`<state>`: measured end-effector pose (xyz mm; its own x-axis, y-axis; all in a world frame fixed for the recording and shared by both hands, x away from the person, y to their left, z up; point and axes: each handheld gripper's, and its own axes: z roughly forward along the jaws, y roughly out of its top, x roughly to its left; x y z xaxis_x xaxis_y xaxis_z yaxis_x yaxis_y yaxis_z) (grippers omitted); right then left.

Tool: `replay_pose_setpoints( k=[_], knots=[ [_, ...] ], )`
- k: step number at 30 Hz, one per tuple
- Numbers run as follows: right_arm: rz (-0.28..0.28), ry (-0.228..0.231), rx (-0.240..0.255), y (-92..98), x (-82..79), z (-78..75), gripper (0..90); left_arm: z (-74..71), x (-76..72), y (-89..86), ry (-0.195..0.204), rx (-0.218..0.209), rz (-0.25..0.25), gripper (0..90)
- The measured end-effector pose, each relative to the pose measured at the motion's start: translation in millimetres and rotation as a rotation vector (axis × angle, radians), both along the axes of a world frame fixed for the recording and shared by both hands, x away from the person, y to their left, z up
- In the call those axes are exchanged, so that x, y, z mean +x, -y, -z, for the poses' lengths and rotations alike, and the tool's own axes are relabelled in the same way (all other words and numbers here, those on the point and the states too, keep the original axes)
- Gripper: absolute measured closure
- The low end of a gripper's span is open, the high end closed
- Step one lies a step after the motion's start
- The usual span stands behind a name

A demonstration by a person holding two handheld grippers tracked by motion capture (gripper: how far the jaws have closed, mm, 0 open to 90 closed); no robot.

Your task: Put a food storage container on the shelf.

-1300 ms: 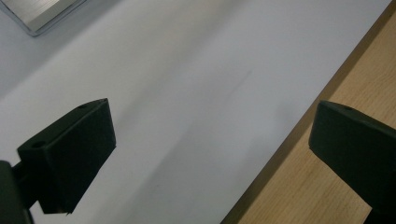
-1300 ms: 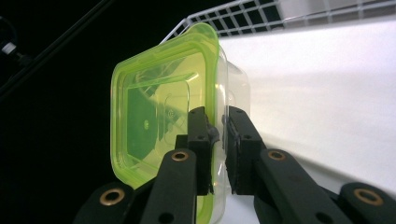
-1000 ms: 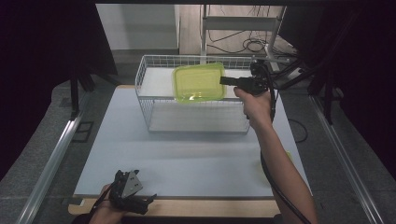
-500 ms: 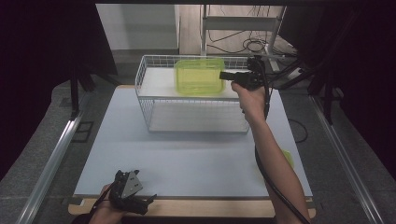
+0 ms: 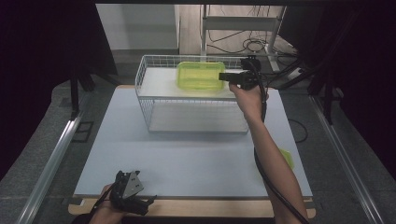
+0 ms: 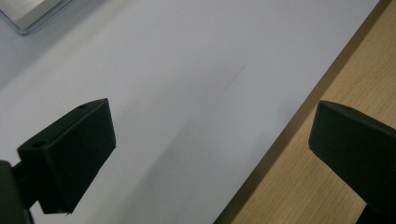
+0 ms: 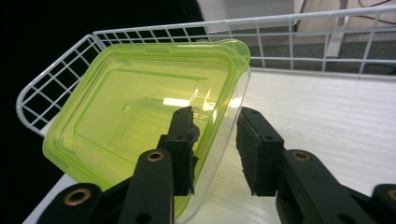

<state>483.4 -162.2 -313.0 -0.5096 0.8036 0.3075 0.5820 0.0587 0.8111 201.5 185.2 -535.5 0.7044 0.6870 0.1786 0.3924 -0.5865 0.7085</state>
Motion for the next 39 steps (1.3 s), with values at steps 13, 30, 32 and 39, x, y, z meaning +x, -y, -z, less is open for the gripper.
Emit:
replay_pose_setpoints(
  k=[13, 30, 32, 39],
  knots=[
    [0.009, 0.032, -0.079, -7.8, 4.3, 0.3, 54.0, 0.7, -0.2, 0.9, -0.002, 0.006, 0.006, 0.5],
    [-0.179, 0.144, -0.145, -13.2, -52.0, -14.3, 89.3, -1.1, -1.0, 1.0, 0.018, 0.002, -0.008, 0.5],
    [-0.196, 0.146, -0.169, -17.6, -55.3, -9.7, 89.3, -1.2, -0.9, 0.7, 0.018, -0.001, -0.010, 0.6],
    [-0.192, 0.135, -0.174, -20.3, -49.9, -1.0, 89.3, -0.8, -0.5, 0.2, 0.014, 0.004, -0.007, 0.6]
  ],
)
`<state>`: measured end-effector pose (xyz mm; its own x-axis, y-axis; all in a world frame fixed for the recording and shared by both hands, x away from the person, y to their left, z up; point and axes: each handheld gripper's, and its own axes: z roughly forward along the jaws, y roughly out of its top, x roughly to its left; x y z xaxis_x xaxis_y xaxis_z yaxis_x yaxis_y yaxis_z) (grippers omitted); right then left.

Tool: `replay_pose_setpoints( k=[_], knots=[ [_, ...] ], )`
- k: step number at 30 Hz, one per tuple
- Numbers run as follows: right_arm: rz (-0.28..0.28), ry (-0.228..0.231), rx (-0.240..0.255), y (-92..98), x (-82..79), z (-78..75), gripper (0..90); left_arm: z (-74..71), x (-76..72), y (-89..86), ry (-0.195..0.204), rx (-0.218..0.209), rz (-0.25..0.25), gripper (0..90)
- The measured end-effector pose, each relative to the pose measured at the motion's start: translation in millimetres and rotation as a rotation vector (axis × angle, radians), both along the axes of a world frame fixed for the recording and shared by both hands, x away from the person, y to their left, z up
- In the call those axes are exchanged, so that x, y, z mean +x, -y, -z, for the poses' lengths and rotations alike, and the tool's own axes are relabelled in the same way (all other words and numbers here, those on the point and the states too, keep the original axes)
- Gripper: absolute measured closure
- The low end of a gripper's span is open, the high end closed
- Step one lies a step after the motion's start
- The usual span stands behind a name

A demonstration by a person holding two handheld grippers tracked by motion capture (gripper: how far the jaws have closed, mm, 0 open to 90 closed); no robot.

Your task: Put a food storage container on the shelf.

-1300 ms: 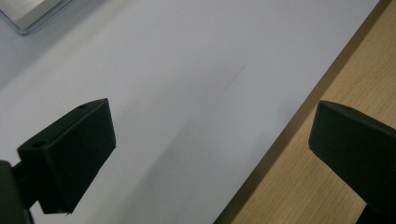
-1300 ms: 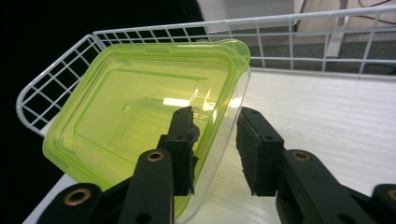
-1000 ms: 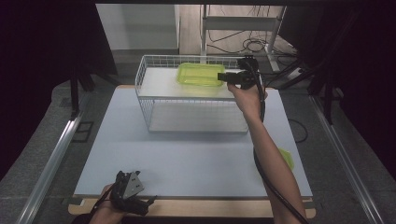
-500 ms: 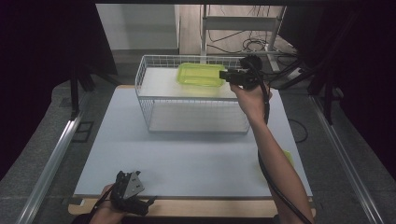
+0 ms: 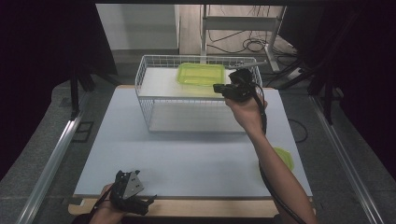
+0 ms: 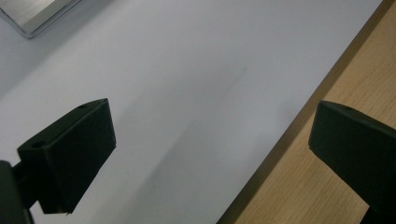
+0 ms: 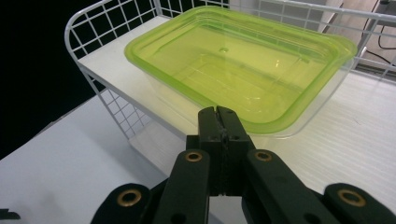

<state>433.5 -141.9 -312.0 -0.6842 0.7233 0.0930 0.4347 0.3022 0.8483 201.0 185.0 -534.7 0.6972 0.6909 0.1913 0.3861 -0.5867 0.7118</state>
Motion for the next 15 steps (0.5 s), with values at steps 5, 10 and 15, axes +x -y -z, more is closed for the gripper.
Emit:
replay_pose_setpoints(
  k=[5, 10, 15],
  knots=[
    [0.015, 0.001, 0.001, 1.9, 2.9, 0.9, 89.3, -0.1, -0.2, 0.2, 0.001, -0.001, 0.002, 0.6],
    [0.025, 0.006, -0.004, 3.0, 4.5, 1.1, 89.2, -0.2, -0.3, 0.2, 0.002, 0.000, 0.001, 0.6],
    [0.009, 0.008, 0.011, 5.7, -0.3, 2.2, 87.1, -0.8, -0.1, -0.5, 0.004, -0.014, -0.002, 0.6]
  ],
)
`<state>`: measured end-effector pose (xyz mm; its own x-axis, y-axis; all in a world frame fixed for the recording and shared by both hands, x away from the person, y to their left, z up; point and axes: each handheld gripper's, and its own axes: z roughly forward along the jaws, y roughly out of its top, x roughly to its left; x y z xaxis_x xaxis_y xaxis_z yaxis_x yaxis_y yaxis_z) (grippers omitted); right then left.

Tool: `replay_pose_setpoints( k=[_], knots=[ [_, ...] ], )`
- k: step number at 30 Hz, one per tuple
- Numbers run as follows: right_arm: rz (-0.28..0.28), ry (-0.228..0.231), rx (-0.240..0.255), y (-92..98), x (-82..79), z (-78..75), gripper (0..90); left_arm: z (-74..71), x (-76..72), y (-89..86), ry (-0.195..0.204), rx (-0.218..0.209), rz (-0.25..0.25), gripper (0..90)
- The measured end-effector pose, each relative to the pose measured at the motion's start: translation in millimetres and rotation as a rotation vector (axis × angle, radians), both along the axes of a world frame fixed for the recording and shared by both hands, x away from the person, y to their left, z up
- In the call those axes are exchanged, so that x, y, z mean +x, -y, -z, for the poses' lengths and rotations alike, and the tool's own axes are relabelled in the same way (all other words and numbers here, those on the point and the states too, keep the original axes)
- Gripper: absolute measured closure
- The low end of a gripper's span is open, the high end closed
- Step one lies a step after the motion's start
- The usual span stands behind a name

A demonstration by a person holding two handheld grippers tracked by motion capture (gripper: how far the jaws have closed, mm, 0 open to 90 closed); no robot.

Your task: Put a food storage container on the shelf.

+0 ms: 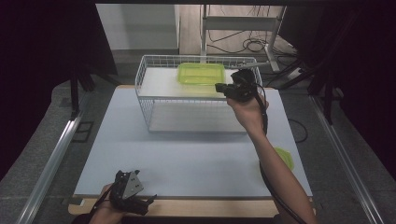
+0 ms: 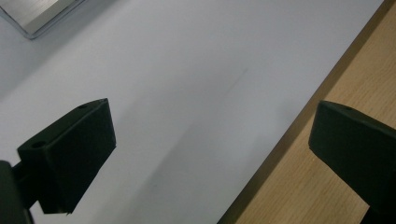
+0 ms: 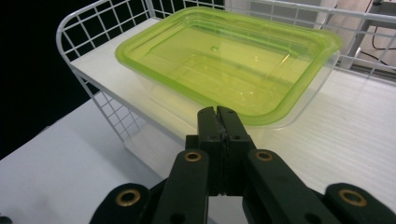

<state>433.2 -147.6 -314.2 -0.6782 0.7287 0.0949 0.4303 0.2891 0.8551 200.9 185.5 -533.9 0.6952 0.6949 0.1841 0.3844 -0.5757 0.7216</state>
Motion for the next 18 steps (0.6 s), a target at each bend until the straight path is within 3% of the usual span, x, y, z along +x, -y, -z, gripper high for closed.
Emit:
replay_pose_setpoints(
  k=[3, 6, 12, 18],
  knots=[
    [-0.015, 0.004, 0.001, 0.9, -5.6, 1.2, 82.7, -1.1, 1.0, -1.2, 0.000, -0.018, -0.011, 2.0],
    [-0.036, 0.000, -0.008, 1.2, -11.6, 3.7, 75.6, -3.1, 0.9, -3.5, 0.006, -0.066, -0.016, 2.1],
    [-0.072, -0.001, -0.030, 2.3, -24.9, 10.0, 59.6, -3.4, 1.6, -6.3, -0.008, -0.103, -0.015, 3.6],
    [-0.094, 0.025, -0.040, 4.9, -41.4, 16.7, 44.4, -4.5, 2.7, -8.4, -0.016, -0.132, -0.032, 3.9]
  ],
)
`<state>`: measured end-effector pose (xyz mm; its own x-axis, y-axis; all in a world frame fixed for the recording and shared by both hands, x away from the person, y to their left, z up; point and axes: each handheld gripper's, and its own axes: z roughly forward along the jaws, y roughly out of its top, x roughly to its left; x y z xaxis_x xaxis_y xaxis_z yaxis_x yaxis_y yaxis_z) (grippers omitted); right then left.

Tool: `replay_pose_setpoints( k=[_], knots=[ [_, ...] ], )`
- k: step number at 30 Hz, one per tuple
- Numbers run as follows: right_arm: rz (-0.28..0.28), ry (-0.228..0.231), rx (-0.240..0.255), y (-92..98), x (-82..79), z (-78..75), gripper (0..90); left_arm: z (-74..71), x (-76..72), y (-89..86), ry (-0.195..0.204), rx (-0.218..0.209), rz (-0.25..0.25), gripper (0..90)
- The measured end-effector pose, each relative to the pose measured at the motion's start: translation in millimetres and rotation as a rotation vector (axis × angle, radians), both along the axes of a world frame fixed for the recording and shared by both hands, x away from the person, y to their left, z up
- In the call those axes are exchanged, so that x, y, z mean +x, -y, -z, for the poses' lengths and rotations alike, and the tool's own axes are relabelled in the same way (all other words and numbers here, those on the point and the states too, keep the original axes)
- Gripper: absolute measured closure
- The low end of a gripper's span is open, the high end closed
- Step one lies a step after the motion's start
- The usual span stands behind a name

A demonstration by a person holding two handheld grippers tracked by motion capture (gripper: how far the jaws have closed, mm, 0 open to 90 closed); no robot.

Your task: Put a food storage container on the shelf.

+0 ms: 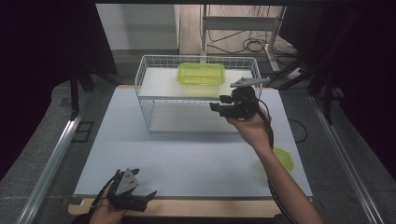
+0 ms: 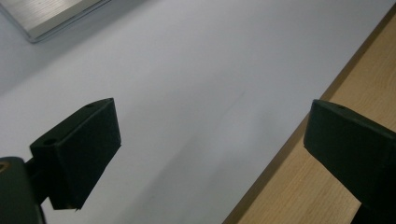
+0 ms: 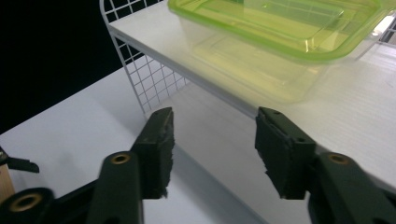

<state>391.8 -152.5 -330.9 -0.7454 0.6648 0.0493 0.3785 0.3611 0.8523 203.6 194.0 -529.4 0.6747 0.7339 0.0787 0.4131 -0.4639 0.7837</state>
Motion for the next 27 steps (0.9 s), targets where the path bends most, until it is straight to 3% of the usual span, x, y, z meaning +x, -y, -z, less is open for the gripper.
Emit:
replay_pose_setpoints(
  k=[8, 11, 19, 27],
  knots=[
    [-0.036, 0.032, -0.021, 7.0, -25.4, 15.3, 28.9, -2.5, 0.4, -0.6, -0.016, 0.010, -0.025, 4.0],
    [-0.046, 0.036, -0.029, 10.3, -33.3, 22.4, 24.9, -4.5, 0.7, -0.6, -0.041, -0.014, -0.033, 4.1],
    [-0.052, 0.040, -0.034, 21.1, -56.0, 39.4, 19.3, -6.2, -0.9, 2.2, -0.055, -0.004, -0.019, 3.7],
    [-0.038, 0.021, -0.015, 36.7, -75.4, 61.6, 15.2, -6.5, -1.5, 2.0, -0.044, -0.003, -0.026, 3.5]
  ],
)
